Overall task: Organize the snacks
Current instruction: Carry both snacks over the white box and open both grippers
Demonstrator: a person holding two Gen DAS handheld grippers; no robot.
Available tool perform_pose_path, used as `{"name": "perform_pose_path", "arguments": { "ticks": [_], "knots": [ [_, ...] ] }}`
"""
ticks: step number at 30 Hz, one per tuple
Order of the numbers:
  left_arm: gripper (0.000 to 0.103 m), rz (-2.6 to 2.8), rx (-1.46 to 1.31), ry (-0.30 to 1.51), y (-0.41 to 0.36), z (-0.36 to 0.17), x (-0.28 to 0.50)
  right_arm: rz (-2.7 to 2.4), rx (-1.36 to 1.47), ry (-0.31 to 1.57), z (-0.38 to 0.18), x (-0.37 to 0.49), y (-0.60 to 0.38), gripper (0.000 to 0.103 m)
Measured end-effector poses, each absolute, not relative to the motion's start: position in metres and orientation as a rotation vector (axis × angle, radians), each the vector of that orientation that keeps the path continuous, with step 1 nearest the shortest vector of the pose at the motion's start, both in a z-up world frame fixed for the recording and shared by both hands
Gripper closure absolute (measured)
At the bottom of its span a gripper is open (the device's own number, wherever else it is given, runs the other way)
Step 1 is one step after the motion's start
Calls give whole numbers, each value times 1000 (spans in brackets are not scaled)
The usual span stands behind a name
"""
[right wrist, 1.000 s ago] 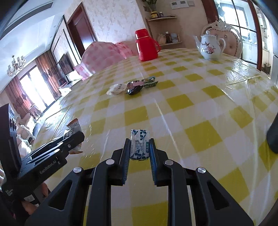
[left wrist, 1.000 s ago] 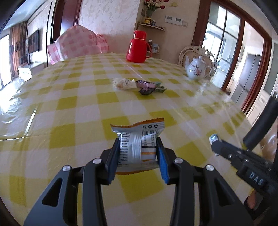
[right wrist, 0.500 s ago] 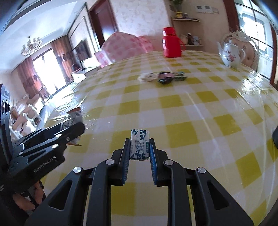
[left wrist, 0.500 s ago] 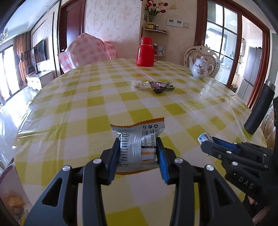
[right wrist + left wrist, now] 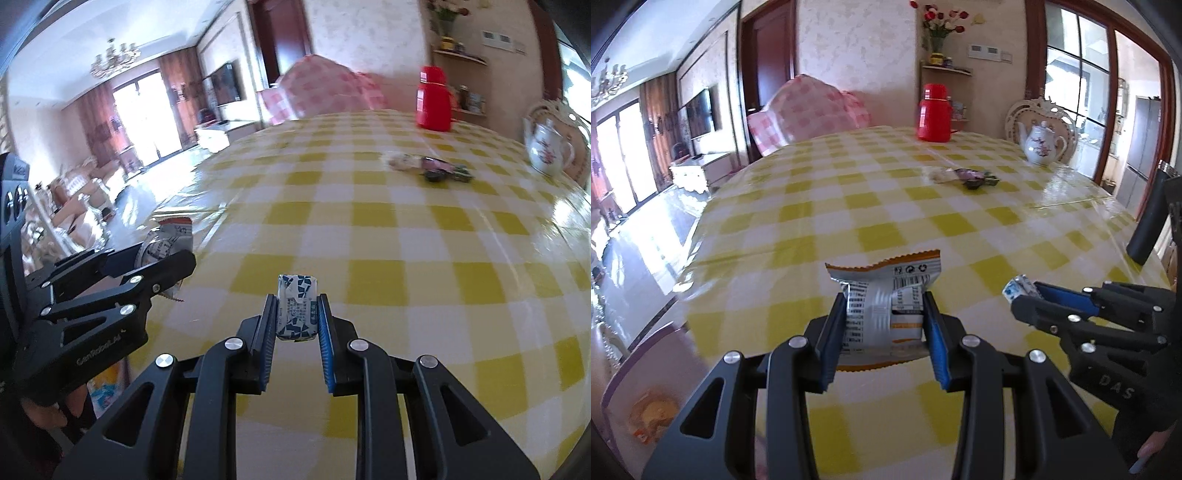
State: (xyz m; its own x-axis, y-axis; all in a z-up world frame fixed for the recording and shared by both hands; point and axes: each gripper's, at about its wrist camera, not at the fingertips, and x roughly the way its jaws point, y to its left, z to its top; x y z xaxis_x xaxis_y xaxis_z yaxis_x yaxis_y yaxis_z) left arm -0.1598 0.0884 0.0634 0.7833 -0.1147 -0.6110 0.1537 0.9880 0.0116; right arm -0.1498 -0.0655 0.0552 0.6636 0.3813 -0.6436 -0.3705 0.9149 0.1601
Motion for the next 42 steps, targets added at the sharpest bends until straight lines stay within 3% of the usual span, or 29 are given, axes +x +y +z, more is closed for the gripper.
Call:
{"name": "perform_pose_path", "arguments": {
  "ticks": [28,29,31,32,33,37,42],
  "knots": [
    [62,261,87,784,280,49,-201,1064,-302,754,38,-251,138,81],
    [60,272,84,788,284,48,-201,1079,-293,736,39,-254,138,77],
    [42,307,69,798,292,47,-201,1088,-271,727,42,-252,136,67],
    [22,327,71,794,292,46,-202,1084,-253,726,44,-251,133,56],
    [16,344,78,786,292,47,-203,1074,-231,720,47,-248,127,53],
    [8,356,113,780,280,46,-201,993,-187,707,53,-231,102,49],
    [6,342,130,774,265,46,-195,877,-73,702,57,-201,61,42]
  ]
}}
